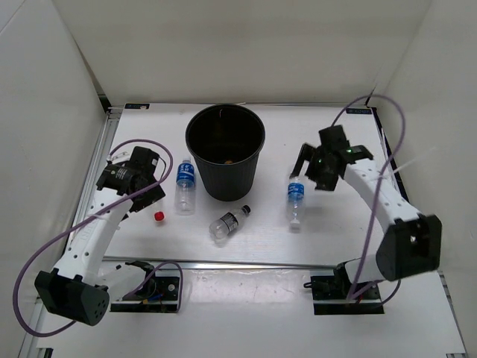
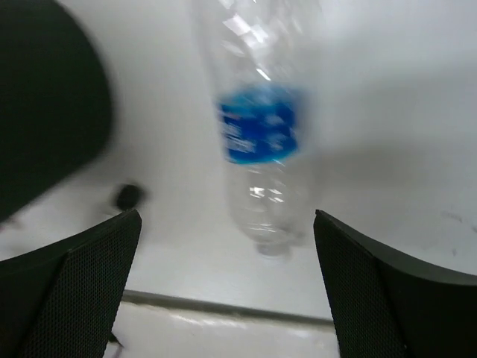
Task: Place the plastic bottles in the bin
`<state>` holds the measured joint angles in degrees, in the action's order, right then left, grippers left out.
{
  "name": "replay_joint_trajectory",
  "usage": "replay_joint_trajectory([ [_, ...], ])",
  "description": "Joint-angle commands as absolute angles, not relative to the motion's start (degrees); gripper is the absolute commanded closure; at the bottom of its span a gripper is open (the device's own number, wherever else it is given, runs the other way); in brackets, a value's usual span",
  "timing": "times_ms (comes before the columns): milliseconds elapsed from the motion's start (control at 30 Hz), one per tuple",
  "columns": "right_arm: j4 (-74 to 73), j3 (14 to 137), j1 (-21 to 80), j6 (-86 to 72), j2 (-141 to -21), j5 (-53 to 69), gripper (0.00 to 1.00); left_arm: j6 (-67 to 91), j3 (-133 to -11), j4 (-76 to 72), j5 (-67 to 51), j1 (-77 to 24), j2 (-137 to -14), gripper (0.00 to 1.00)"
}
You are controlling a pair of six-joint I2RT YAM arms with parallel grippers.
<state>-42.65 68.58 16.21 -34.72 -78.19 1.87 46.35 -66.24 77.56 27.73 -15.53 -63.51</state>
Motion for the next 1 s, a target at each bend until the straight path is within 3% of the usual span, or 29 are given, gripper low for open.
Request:
replay_joint_trajectory([
  [0,-42.36,65.05,16.26,-32.09,-78.83,3.6,0.0,45.62,-65.74,79.28,27.52,-15.82,-63.19,0.0],
  [600,-40.52,63.9,17.31,-28.66,-98.0,5.1,0.0,43.95,-63.11,77.52,25.22,-15.82,-58.54,0.0],
  [700,-40.52,64.42,17.31,-28.65,-98.0,5.62,0.2,43.95,-63.11,77.52,25.22,-15.82,-58.54,0.0],
  [733,-40.52,64.42,17.31,-28.65,-97.39,6.23,0.39,43.95,-63.11,77.52,25.22,-15.82,-58.54,0.0],
  [867,-42.87,66.87,17.31,-29.26,-93.18,6.86,0.67,43.95,-63.11,77.52,25.22,-15.82,-58.54,0.0],
  [967,-45.7,70.91,17.31,-32.16,-85.72,6.06,0.71,43.95,-63.11,77.52,25.75,-15.82,-58.54,0.0],
])
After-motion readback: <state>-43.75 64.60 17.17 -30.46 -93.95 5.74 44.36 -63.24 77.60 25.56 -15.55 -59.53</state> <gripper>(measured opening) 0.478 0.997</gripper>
